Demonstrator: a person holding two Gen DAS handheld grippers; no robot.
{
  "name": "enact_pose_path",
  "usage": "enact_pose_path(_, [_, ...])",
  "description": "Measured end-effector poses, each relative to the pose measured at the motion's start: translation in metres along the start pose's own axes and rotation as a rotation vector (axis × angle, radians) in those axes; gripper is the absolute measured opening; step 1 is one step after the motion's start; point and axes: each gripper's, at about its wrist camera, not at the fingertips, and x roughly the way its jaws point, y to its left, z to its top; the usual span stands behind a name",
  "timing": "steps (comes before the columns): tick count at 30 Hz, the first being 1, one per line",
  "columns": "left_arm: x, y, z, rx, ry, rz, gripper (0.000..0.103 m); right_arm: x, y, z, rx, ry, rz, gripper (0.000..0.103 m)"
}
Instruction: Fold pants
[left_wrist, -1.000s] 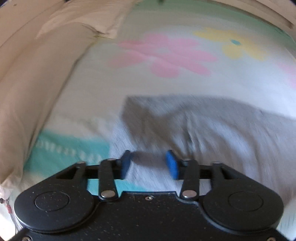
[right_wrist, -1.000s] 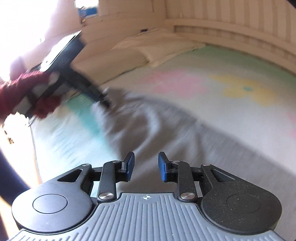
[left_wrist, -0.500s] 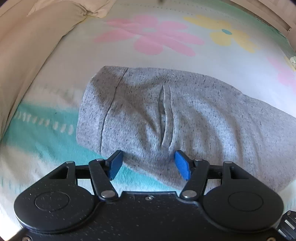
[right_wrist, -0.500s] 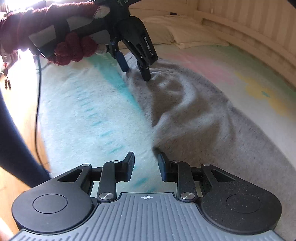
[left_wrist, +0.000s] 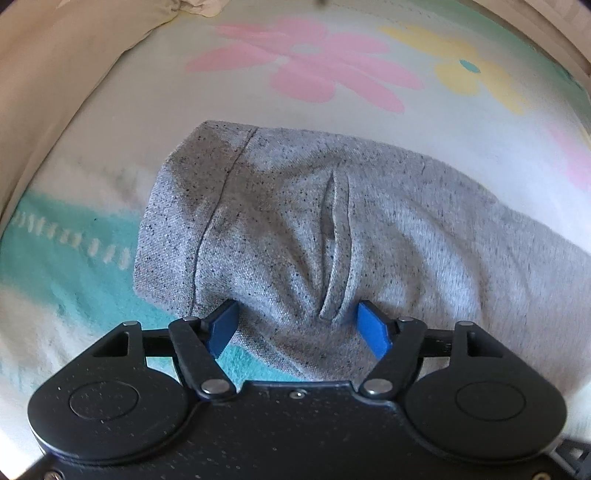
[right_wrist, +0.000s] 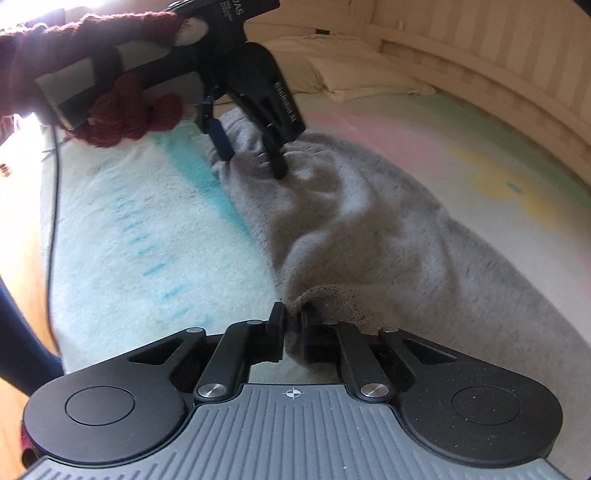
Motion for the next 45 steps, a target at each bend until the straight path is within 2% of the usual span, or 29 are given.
enact_pose_path(2, [-0.003, 0.004, 0.002, -0.028, -0.013, -0.013, 0.072, -0.005, 0.008, -0.002, -0.038, -0.003, 0.010, 0.007])
enact_pose_path(5, [-0.012, 0.010, 0.005, -0.038, -0.048, 0.009, 0.070, -0.008, 0.021, -0.004, -0.087, 0.007, 0.018, 0.005])
enact_pose_path(6, [-0.015, 0.011, 0.006, -0.039, -0.057, 0.015, 0.071, -0.007, 0.023, -0.005, -0.092, 0.015, 0.036, 0.000])
enact_pose_path(8, [-0.018, 0.015, 0.008, -0.049, -0.074, 0.038, 0.070, -0.009, 0.030, -0.006, -0.083, 0.014, 0.130, 0.000])
enact_pose_path(10, [-0.016, 0.018, 0.010, -0.051, -0.075, 0.070, 0.072, -0.013, 0.053, -0.008, -0.173, -0.005, 0.117, 0.000])
enact_pose_path(12, [-0.016, 0.021, 0.011, -0.048, -0.079, 0.069, 0.074, -0.019, 0.068, -0.011, -0.239, -0.044, 0.101, 0.001])
enact_pose_path(15, [-0.020, 0.023, 0.012, -0.024, -0.108, 0.088, 0.074, -0.024, 0.072, -0.011, -0.248, -0.047, 0.111, 0.001])
enact_pose_path(18, [-0.024, 0.030, 0.014, 0.010, -0.153, 0.171, 0.081, -0.022, 0.064, -0.010, -0.207, -0.039, 0.106, 0.001])
enact_pose_path(21, [-0.029, 0.037, 0.016, 0.001, -0.187, 0.252, 0.077, -0.021, 0.052, -0.004, -0.144, -0.040, 0.114, 0.001])
enact_pose_path(22, [-0.035, 0.035, 0.015, 0.007, -0.211, 0.258, 0.075, -0.021, 0.049, -0.002, -0.127, -0.046, 0.116, 0.001])
enact_pose_path(24, [-0.046, 0.028, 0.011, 0.049, -0.262, 0.257, 0.076, -0.022, 0.043, 0.001, -0.089, -0.061, 0.120, 0.001])
enact_pose_path(26, [-0.048, 0.017, 0.004, 0.134, -0.277, 0.236, 0.079, -0.021, 0.039, 0.004, -0.062, -0.059, 0.127, 0.001])
enact_pose_path(28, [-0.034, 0.010, -0.003, 0.259, -0.205, 0.221, 0.078, -0.018, 0.034, 0.004, -0.043, -0.054, 0.118, 0.001])
enact_pose_path(30, [-0.002, 0.007, -0.017, 0.391, -0.051, 0.256, 0.074, -0.015, 0.028, 0.003, -0.013, -0.037, 0.118, 0.001])
enact_pose_path(31, [0.011, 0.009, -0.023, 0.414, -0.006, 0.276, 0.074, -0.014, 0.025, 0.002, 0.003, -0.032, 0.118, 0.001])
enact_pose_path(32, [0.013, 0.011, -0.027, 0.427, -0.004, 0.273, 0.074, -0.014, 0.022, 0.002, 0.015, -0.030, 0.115, 0.001])
enact_pose_path(35, [-0.003, 0.020, -0.022, 0.389, -0.049, 0.243, 0.071, -0.018, 0.011, 0.005, 0.071, -0.055, 0.112, 0.001])
enact_pose_path(40, [-0.027, 0.018, -0.008, 0.333, -0.164, 0.176, 0.069, -0.026, -0.010, 0.016, 0.154, -0.170, 0.064, 0.002])
enact_pose_path(43, [-0.031, 0.005, -0.008, 0.344, -0.218, 0.130, 0.075, -0.019, -0.026, 0.018, 0.213, -0.150, 0.027, 0.005])
enact_pose_path(45, [-0.022, -0.007, -0.011, 0.397, -0.230, 0.165, 0.079, -0.009, -0.036, 0.013, 0.259, -0.105, 0.024, 0.006])
